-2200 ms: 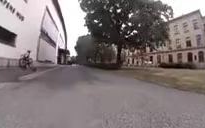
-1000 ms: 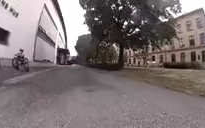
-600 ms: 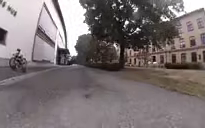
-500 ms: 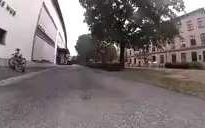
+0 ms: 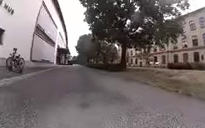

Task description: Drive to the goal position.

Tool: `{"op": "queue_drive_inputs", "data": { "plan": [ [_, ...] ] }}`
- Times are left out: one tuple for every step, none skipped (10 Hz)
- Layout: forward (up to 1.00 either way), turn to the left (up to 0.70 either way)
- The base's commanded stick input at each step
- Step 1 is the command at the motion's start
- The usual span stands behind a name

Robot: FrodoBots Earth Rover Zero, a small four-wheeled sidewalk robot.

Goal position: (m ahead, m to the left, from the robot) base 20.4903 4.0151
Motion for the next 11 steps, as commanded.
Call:
{"op": "queue_drive_inputs", "data": {
  "plan": [
    [0.70,0.00],
    [0.70,0.00],
    [0.70,0.00],
    [0.70,0.00],
    [0.70,0.00],
    [0.70,0.00],
    [0.70,0.00],
    [0.70,0.00],
    [0.70,0.00],
    [0.70,0.00],
    [0.70,0.00]
  ]
}}
